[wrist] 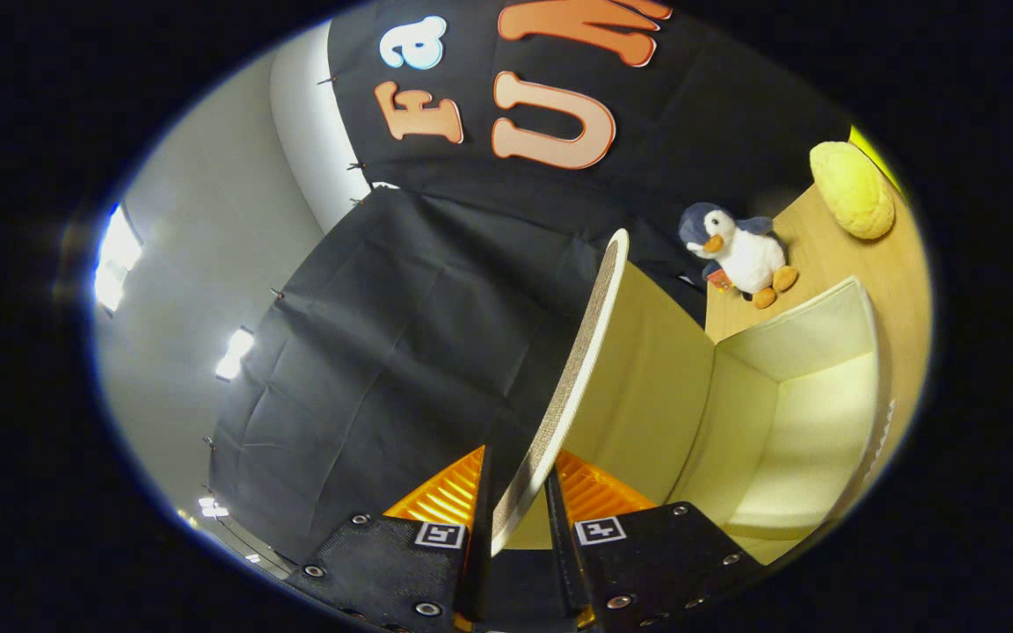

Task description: Open the storage box then place both shoes into the box .Put the left shoe in first, then the right shoe, with the right side of both shoes facing outward in a uniform manner.

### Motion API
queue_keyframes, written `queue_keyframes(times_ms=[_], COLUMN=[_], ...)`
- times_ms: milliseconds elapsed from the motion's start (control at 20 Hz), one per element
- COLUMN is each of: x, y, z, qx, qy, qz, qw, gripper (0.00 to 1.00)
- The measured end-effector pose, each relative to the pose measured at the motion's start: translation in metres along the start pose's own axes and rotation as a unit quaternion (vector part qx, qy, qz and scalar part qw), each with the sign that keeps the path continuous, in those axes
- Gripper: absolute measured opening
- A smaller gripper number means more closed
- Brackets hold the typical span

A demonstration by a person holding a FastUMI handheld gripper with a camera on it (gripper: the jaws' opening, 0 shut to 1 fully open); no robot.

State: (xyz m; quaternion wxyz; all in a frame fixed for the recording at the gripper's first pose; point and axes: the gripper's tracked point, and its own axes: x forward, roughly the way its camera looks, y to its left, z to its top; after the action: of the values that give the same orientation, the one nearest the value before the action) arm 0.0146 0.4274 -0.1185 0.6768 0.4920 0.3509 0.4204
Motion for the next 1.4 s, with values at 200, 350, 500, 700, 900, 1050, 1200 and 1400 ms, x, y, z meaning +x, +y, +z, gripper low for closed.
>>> queue_keyframes(times_ms=[200,350,500,700,900,1050,1200,1400], x=[0.04,0.072,0.086,0.067,0.018,-0.032,-0.093,-0.171], y=[0.002,-0.002,-0.013,-0.022,-0.046,-0.061,-0.091,-0.131], z=[-0.013,-0.024,-0.044,-0.053,-0.033,-0.008,0.018,0.052], qx=[-0.03,-0.047,-0.075,-0.124,-0.18,-0.215,-0.259,-0.282], qy=[-0.003,0.003,0.022,0.04,0.036,0.018,0.004,-0.007], qz=[-0.033,-0.07,-0.1,-0.133,-0.189,-0.226,-0.298,-0.381], qw=[0.999,0.996,0.992,0.982,0.965,0.95,0.919,0.881], gripper=[0.31,0.36,0.52,0.66,0.85,0.94,0.97,0.97])
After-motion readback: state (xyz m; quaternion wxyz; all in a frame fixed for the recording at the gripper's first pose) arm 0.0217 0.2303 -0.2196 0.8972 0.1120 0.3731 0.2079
